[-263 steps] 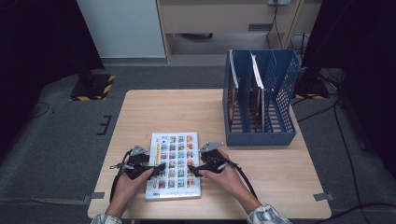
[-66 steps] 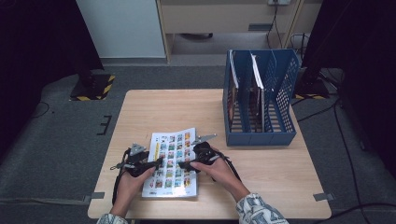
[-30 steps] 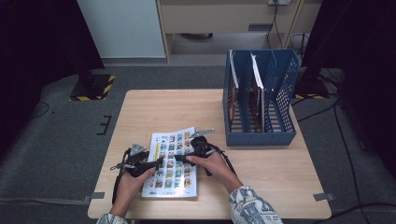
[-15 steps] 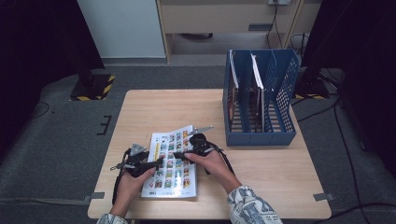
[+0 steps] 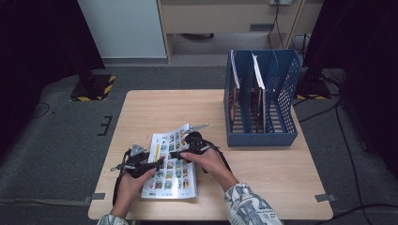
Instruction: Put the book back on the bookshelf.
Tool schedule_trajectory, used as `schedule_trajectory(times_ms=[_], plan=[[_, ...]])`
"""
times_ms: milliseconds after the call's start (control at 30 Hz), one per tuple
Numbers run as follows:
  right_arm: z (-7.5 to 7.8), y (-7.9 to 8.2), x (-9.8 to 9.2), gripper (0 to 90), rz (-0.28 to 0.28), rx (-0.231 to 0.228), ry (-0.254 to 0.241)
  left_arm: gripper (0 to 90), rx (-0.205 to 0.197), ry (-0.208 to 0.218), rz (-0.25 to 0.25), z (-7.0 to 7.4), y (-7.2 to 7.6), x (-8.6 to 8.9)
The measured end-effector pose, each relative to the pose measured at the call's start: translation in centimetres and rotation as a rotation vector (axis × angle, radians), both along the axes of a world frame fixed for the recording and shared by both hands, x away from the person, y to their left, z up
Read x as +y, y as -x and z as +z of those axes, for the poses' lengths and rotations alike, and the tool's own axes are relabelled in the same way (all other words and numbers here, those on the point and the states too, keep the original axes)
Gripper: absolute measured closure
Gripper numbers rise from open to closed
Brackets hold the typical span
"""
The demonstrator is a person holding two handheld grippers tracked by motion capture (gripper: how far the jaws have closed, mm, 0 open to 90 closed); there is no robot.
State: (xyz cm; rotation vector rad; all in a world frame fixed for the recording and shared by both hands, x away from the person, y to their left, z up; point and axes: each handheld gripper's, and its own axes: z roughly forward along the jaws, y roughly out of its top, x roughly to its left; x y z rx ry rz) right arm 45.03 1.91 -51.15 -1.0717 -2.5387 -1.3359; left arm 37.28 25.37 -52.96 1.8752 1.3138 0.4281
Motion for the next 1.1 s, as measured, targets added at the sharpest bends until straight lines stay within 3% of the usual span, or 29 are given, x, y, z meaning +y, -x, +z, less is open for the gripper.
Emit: schedule_trajectory(times_ms=[133, 300, 333, 367, 467, 500, 633, 767, 1100], plan=[[0.0, -0.1, 0.5, 25.9, -0.023, 0.03, 0.003, 26.3, 0.0, 0.002, 0.0, 0.0, 0.0, 0.0], [0.2, -0.3, 0.3, 46.6, -0.084, 0.056, -0.011, 26.0, 0.0, -0.004, 0.001, 0.0, 0.0, 0.1], [0.2, -0.3, 0.3, 46.6, -0.084, 0.056, -0.011, 25.7, 0.0, -0.004, 0.001, 0.0, 0.0, 0.1], [0.3, -0.5, 0.1, 55.1, -0.108, 0.071, -0.018, 25.2, -0.007, -0.016, 0.001, 0.1, 0.0, 0.0], [0.5, -0.6, 0.1, 61.3, -0.132, 0.068, -0.029, 20.7, -0.013, -0.04, -0.016, 0.2, 0.0, -0.1], [0.8, -0.7, -0.1, 67.6, -0.15, 0.054, -0.051, 17.8, -0.012, -0.054, -0.032, 0.3, -0.1, -0.2], [1.6, -0.5, 0.2, 69.2, -0.131, 0.004, -0.045, 11.1, -0.022, -0.056, -0.05, 0.4, -0.2, -0.4], [2.7, -0.1, 0.3, 69.8, -0.111, -0.07, -0.039, 13.6, -0.023, -0.01, -0.045, 0.5, -0.2, 0.0], [4.7, 0.7, -0.7, 70.6, -0.114, -0.211, -0.032, 16.7, -0.001, 0.018, -0.108, 0.3, -0.2, 0.0]])
